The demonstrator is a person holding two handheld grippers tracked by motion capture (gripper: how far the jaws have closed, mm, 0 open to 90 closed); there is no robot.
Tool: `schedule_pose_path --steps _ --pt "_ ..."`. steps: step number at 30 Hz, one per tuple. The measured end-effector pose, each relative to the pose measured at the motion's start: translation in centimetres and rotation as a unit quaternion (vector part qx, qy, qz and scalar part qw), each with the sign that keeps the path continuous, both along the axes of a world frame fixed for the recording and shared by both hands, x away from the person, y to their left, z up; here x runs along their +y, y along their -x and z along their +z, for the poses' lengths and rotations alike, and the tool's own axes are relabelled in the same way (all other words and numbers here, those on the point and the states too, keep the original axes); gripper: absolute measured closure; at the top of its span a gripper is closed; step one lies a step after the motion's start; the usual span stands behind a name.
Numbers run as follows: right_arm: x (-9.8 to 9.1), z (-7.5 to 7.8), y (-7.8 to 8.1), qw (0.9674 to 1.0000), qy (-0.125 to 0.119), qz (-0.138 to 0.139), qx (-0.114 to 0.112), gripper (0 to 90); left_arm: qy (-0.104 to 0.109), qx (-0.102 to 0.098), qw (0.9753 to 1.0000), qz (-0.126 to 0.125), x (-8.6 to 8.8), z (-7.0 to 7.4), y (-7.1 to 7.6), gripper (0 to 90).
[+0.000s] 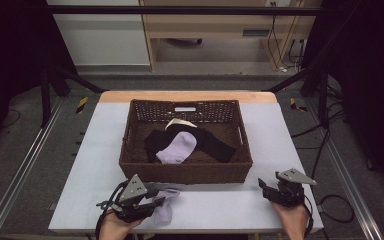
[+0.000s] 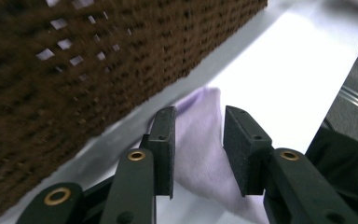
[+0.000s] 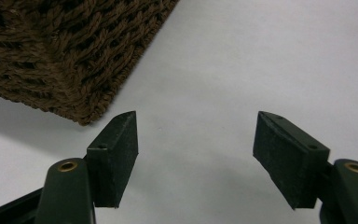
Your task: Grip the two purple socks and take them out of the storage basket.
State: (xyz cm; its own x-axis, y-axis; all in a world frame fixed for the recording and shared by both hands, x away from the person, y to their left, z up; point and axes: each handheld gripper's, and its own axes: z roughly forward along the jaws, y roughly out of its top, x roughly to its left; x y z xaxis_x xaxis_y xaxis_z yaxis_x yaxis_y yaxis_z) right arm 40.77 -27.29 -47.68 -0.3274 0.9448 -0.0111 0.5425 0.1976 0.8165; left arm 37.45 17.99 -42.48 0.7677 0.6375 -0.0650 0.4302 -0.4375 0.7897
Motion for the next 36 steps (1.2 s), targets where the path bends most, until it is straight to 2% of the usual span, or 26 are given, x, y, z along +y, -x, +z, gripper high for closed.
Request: schedule_pose_path --steps 5,10,16,19,21,25,28,33,36 --pt "-0.1 0.0 0.0 1.0000 -0.001 -0.002 -0.001 30.9 0.014 -0.027 0.9995 0.012 0.5 1.7 0.2 60.8" --pt "-0.1 0.1 -0.1 1.0000 -0.005 -0.004 0.000 30.9 0.029 -0.043 0.9984 0.023 1.0 3.4 -0.3 60.3" --pt "-0.1 0.1 -0.1 1.0000 -0.007 -0.006 -0.002 30.9 0.044 -0.075 0.9958 0.031 0.9 5.7 -1.2 59.4" --pt "-0.1 0.2 -0.1 0.9999 -0.009 -0.006 -0.003 30.8 0.051 -0.085 0.9945 0.034 0.6 6.8 -2.2 58.8" --pt "-0.1 0.2 -0.1 0.9999 -0.008 -0.006 -0.003 30.8 0.048 -0.093 0.9938 0.038 0.3 7.4 -2.8 58.7" --pt "-0.1 0.2 -0.1 0.9999 -0.012 -0.007 -0.002 30.9 0.050 -0.099 0.9929 0.043 -0.1 8.7 -4.7 58.3" --pt "-0.1 0.2 -0.1 0.9999 -0.009 -0.007 -0.006 30.8 0.057 -0.101 0.9920 0.048 -0.2 9.2 -6.3 56.2" --pt "-0.1 0.2 -0.2 0.9999 -0.009 -0.006 -0.003 30.8 0.056 -0.110 0.9899 0.069 -0.5 10.0 -8.5 54.0" --pt "-0.1 0.2 -0.2 0.9999 -0.010 -0.006 -0.005 30.8 0.061 -0.109 0.9892 0.077 -1.0 10.1 -9.7 52.7"
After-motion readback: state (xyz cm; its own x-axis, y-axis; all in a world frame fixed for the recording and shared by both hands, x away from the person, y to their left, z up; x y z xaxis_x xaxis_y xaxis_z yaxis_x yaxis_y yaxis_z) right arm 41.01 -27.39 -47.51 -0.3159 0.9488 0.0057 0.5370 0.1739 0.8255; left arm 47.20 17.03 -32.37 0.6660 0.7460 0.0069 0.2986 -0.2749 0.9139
